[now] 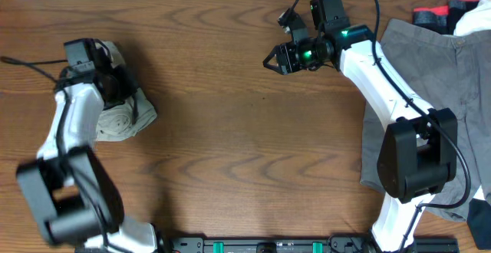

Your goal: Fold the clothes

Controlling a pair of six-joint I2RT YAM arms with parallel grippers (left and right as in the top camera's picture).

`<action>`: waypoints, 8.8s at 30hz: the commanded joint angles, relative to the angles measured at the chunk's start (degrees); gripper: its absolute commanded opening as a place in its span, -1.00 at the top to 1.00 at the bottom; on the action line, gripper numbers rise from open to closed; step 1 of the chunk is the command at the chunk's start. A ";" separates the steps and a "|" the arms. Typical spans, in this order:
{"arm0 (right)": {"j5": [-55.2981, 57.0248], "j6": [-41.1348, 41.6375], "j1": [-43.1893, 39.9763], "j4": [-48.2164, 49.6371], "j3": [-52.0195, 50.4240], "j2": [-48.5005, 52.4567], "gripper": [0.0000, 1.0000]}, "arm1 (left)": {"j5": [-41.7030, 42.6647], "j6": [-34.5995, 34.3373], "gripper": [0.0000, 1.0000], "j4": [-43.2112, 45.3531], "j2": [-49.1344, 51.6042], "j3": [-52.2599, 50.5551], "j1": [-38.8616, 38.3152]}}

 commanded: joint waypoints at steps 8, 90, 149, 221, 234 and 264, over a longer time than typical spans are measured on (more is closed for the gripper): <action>-0.13 1.90 -0.15 0.33 -0.02 -0.46 0.10 | -8.17 -3.76 0.88 -0.70 2.01 -7.61 -3.13; 46.75 24.30 -22.71 9.94 -0.09 8.96 -0.31 | 39.69 -10.69 -0.19 21.24 11.87 0.02 -52.98; 20.24 -2.23 20.46 15.76 0.02 2.43 0.07 | 8.00 6.54 -0.06 -21.31 -24.11 0.11 -10.32; 9.49 6.12 -48.06 -4.33 5.38 1.49 0.60 | 8.09 13.35 -0.23 -7.43 -5.22 0.09 -29.14; -0.98 4.13 -37.51 -6.40 4.85 1.49 0.42 | 8.59 13.35 -0.24 9.90 9.46 0.09 -29.07; 24.06 12.96 -20.76 -8.48 -3.39 4.15 0.13 | -22.84 -4.96 0.57 -19.06 13.14 -0.02 -23.69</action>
